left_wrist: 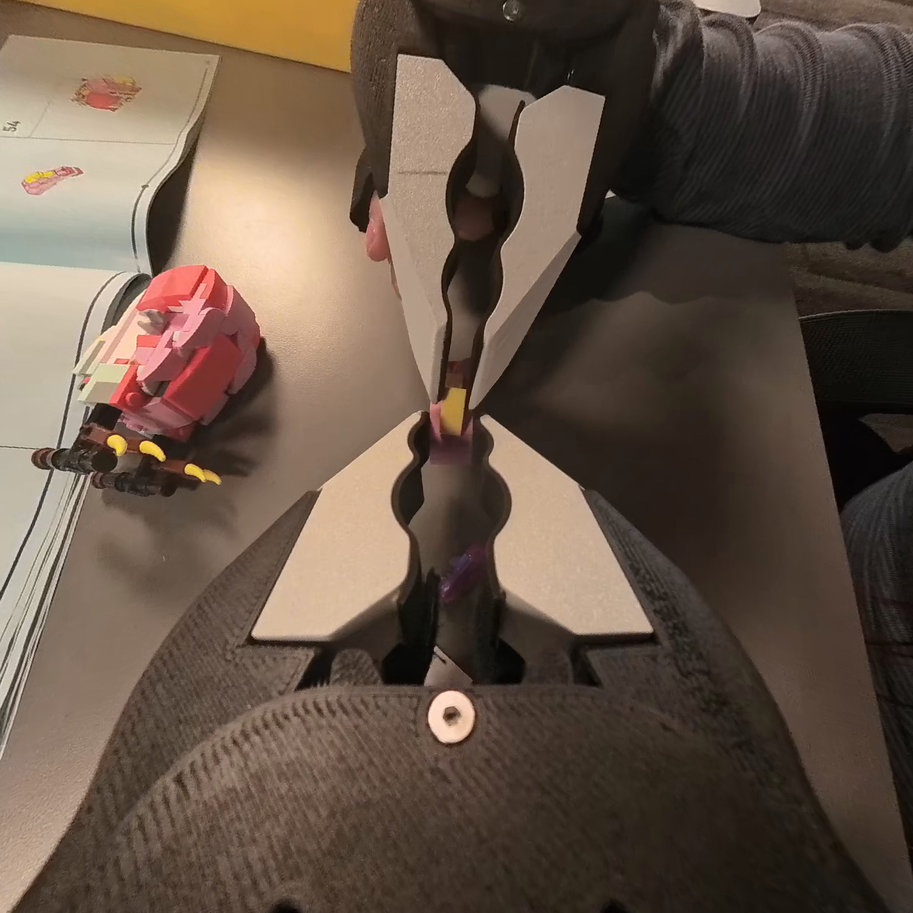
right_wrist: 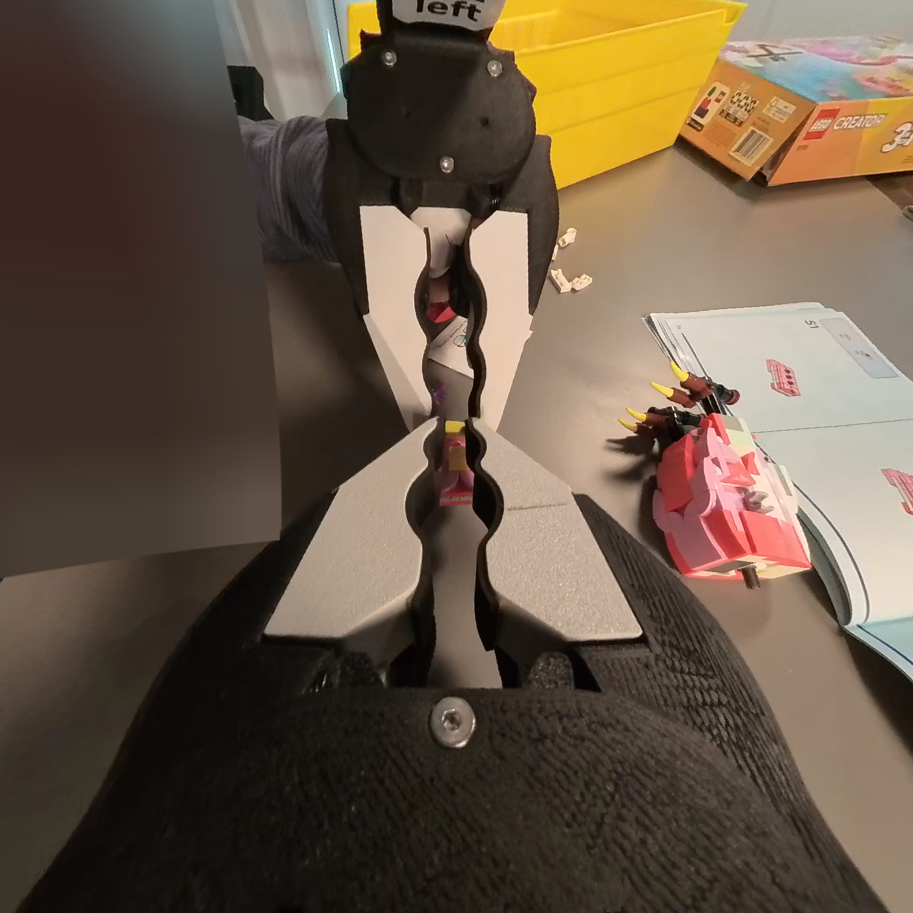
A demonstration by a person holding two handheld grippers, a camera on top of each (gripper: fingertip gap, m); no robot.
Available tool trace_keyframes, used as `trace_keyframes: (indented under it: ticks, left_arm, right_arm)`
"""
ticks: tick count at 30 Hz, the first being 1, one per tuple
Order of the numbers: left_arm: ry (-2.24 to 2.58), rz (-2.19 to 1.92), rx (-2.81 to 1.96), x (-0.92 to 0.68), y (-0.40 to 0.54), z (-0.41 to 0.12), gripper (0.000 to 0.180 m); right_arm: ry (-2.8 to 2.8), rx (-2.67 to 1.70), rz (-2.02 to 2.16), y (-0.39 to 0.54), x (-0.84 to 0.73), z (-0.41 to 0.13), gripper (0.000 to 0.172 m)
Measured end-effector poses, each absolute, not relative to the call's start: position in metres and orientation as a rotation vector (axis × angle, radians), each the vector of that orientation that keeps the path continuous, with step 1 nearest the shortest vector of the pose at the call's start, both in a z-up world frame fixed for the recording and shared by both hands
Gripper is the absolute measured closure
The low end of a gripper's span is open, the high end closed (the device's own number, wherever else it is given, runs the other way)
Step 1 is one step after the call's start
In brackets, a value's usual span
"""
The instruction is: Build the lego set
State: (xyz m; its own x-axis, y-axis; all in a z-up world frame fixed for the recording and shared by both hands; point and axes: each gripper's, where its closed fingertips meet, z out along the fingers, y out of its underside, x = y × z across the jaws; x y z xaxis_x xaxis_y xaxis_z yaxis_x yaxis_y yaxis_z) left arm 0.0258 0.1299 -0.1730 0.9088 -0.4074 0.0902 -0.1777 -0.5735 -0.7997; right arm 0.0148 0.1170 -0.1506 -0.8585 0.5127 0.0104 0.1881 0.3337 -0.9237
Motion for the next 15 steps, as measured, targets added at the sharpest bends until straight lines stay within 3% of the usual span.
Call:
trace_keyframes:
  ticks: [15]
  left_arm:
    - [0.411,-0.352,-2.168,0.0269,0.1297,-0.1687,0.164]
  right_arm:
    - [-2.311,-0.63,1.521,0.12,0.0154,-0.1519,0.164]
